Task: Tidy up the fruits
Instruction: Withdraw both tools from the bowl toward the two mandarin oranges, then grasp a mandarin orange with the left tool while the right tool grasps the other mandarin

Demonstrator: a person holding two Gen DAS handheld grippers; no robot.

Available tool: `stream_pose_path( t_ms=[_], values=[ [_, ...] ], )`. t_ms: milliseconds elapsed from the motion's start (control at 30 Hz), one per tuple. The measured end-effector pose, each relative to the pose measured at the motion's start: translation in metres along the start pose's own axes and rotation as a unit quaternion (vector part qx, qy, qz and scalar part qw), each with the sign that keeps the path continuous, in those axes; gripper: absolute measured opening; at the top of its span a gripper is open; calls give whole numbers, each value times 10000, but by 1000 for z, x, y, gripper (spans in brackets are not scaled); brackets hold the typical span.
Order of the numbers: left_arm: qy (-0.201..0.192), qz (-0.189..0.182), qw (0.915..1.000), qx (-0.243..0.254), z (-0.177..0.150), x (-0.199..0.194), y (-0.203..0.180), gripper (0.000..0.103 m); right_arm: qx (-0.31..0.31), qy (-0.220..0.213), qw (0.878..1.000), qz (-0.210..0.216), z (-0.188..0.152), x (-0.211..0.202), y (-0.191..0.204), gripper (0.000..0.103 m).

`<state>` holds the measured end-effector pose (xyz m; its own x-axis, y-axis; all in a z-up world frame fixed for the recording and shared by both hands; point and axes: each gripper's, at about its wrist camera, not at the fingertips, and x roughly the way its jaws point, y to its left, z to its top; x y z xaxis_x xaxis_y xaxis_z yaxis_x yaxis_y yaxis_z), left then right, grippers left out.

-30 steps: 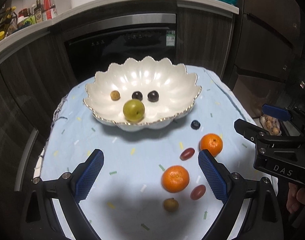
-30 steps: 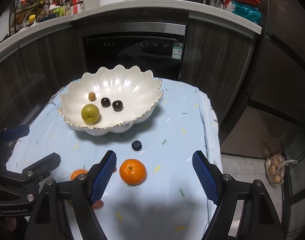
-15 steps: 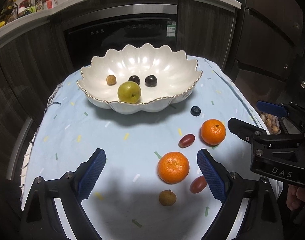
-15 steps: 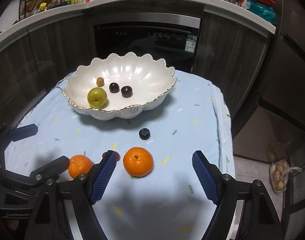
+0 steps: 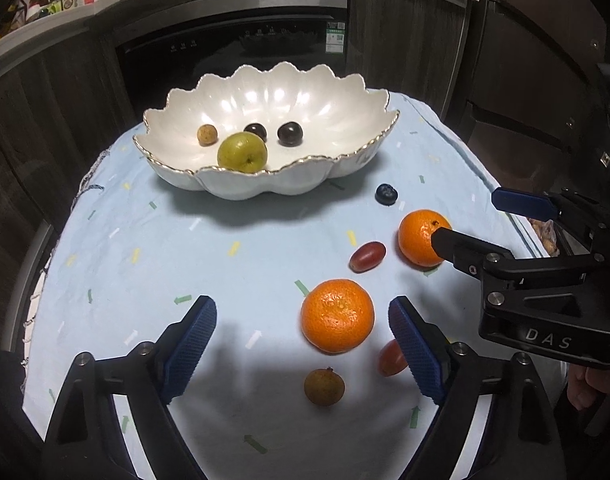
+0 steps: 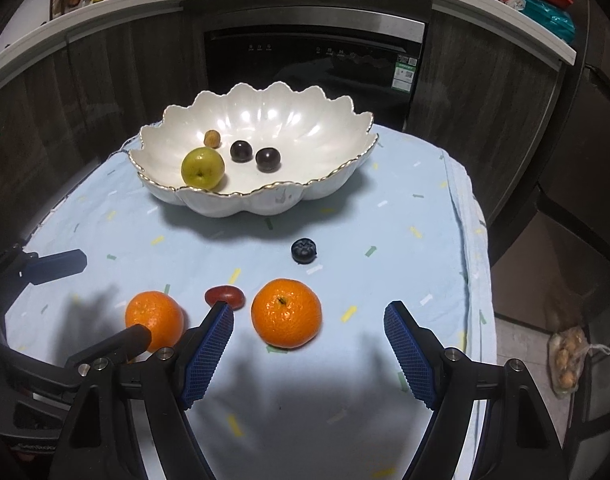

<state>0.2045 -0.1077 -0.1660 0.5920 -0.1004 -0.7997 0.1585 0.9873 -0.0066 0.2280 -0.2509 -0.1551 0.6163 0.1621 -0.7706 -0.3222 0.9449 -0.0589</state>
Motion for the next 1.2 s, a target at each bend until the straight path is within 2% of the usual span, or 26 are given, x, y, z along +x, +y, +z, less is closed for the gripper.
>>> stream_pose_path(
  t_ms=[300,367,433,667,767,833,900,1200],
  values=[
    [136,-96,9999,20,-2,10,-4,78,-40,76,9999,128,-1,12,0,78],
    [156,-125,9998,18,-3,12,-4,77,-38,118,9998,169,-1,15,0,75],
    [194,-151,9997,17,-3,15,-5,71,-22,169,9996,203,-1,19,-1,70],
    [301,-280,9992,27,-4,24,-7,58,-25,298,9991,300,-2,31,1,64],
    [346,-358,9988,2,-4,26,-6,54,-40,386,9985,382,-3,38,2,55],
    [312,-399,9987,16,-4,26,-7,48,-63,384,9982,462,-3,39,4,48],
    [293,-425,9987,49,-3,25,-10,43,-118,365,9983,435,-3,39,5,48],
    [293,-430,9986,19,-2,23,-9,42,-87,361,9984,430,-2,37,5,47]
  ],
)
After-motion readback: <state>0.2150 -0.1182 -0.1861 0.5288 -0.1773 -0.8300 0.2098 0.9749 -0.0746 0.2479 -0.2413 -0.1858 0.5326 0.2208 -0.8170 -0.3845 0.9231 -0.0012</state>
